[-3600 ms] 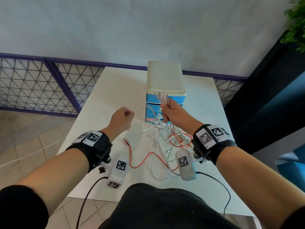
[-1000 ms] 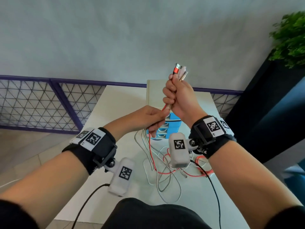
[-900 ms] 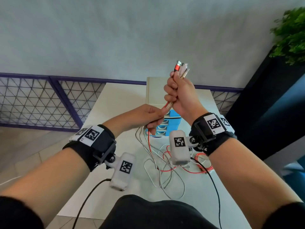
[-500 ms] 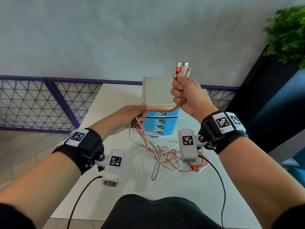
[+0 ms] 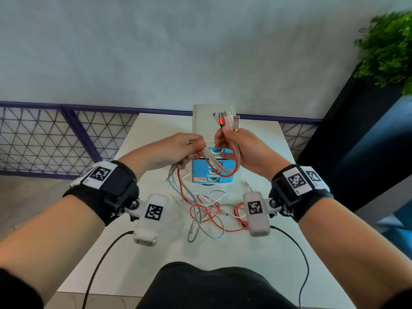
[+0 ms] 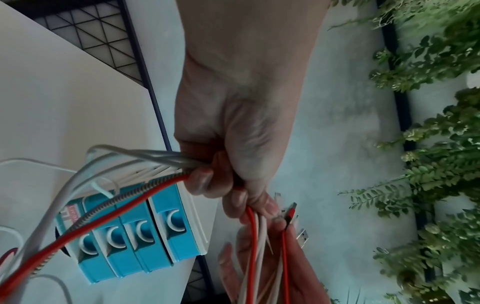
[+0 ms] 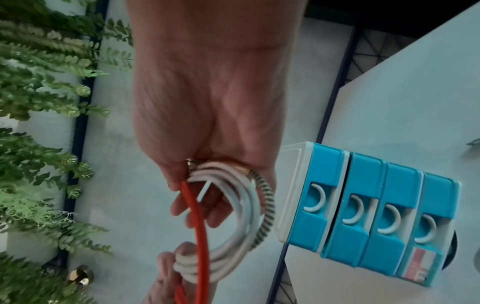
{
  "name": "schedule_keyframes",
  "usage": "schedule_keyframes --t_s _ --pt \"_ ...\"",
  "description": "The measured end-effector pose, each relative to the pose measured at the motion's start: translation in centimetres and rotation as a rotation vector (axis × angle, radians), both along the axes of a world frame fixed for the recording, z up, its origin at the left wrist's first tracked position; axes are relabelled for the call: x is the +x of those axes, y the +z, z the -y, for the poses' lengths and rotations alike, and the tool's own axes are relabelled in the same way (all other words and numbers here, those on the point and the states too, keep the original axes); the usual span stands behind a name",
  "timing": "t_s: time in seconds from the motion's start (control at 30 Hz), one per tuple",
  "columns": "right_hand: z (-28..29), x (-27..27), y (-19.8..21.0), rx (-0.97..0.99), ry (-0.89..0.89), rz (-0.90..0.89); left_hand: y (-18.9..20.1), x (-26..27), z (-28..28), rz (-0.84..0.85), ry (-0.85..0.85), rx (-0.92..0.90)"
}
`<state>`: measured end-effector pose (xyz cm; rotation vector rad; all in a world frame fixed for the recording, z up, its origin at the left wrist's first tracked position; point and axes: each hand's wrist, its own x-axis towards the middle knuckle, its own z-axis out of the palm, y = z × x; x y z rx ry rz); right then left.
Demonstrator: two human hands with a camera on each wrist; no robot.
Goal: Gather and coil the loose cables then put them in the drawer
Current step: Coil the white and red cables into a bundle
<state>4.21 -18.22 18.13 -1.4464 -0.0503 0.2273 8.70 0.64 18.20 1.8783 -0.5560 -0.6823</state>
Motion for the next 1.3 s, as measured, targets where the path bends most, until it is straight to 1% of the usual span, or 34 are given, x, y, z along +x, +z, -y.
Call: schedule_keyframes --t_s 0.1,0.23,0.3,0.37,0.47,0.53,0.63,0.73,0.87,1.0,1.07,1.2,1.3 --pt "-0.2 -0.3 -0.1 0.094 0.046 -0.066 0.5 -0.1 -0.1 -0.003 -0.019 -0.002" --pt "-0.4 -0.6 0.2 0.114 0.092 -0.147 0.7 0.2 -0.2 0.102 -0.024 0.094" --pt "-0.1 -0.6 0.3 0.138 0.112 -0.157 0.6 0.4 -0.5 0.117 -0.021 0.124" --pt "0.0 -0.5 0.6 0.156 0.120 -0.164 0.6 0.4 -0.7 0.073 -0.029 0.091" --pt "0.0 -0.3 0.8 0.168 0.124 -0.150 0.6 0.0 -0.8 -0.052 -0.056 -0.023" --pt "0.1 -0.2 0.9 0.166 0.136 -0.132 0.8 -0.1 -0.9 -0.111 -0.072 -0.049" --pt "0.0 -0.2 0.9 0.216 0.145 -0.136 0.9 0.1 -1.1 -0.098 -0.068 -0.020" --pt "-0.4 -0.4 0.9 0.211 0.108 -0.156 1.0 0.2 -1.0 0.000 -0.024 0.040" --pt "-1.0 -0.2 0.4 0.048 0.084 -0.155 0.8 0.4 -0.2 0.220 0.027 0.164" --pt "-1.9 -0.3 -0.2 0.078 0.095 -0.138 0.6 0.6 0.8 0.454 0.052 0.227" --pt "-2.3 -0.6 -0.4 0.058 0.091 -0.108 0.4 0.7 1.1 0.547 0.055 0.247" --pt "-2.4 -1.0 -0.7 0.068 0.117 -0.124 0.0 0.9 1.3 0.580 0.100 0.210" --pt "-2.3 -1.2 -0.8 0.186 0.145 -0.147 0.0 0.9 1.2 0.621 0.096 0.173"
